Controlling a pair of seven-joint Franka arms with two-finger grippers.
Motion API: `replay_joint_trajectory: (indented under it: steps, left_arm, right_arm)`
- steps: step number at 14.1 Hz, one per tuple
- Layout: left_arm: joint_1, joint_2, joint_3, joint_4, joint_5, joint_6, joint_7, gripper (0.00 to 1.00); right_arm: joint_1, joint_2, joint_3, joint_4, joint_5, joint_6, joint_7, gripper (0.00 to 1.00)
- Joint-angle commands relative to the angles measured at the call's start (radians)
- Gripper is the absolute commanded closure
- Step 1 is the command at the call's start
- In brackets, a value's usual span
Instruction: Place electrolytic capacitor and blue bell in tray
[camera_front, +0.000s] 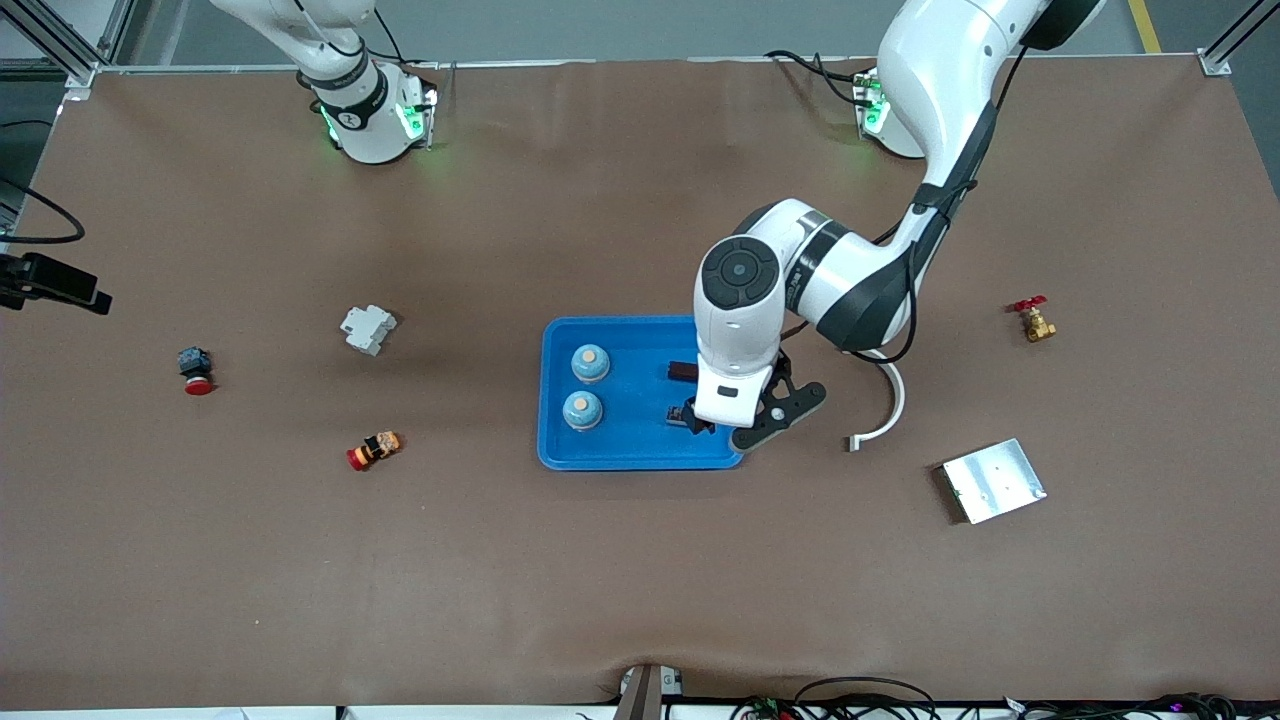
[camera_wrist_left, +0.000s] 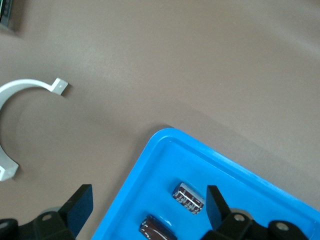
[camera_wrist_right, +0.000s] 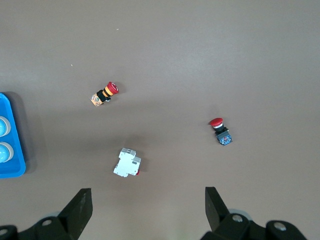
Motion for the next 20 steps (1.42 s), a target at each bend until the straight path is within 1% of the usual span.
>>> replay_joint_trajectory:
  steps: [1,2,4,11,16,20]
  left_arm:
    - [0.004,-0.028,0.001,-0.018,0.000,-0.020,0.129,0.00]
    - [0.003,-0.032,0.006,-0.018,-0.001,-0.020,0.169,0.00]
    - [0.032,-0.035,0.007,-0.019,0.001,-0.020,0.265,0.00]
    - [0.063,-0.034,0.009,-0.023,0.007,-0.020,0.484,0.00]
    - [0.066,-0.046,0.009,-0.023,0.010,-0.020,0.515,0.00]
    - [0.087,-0.055,0.009,-0.023,0.010,-0.020,0.569,0.00]
  right_arm:
    - [-0.018,-0.026,0.004,-0.023,0.017,0.000,-0.006,0.00]
    - [-0.017,-0.026,0.004,-0.023,0.017,0.000,-0.006,0.00]
    - [-0.017,-0.026,0.005,-0.023,0.017,0.002,-0.006,0.00]
    - [-0.017,-0.026,0.005,-0.023,0.017,0.000,-0.006,0.00]
    - [-0.020,-0.026,0.004,-0.023,0.017,0.000,-0.007,0.00]
    - [-0.021,-0.026,0.004,-0.023,0.017,-0.001,-0.007,0.00]
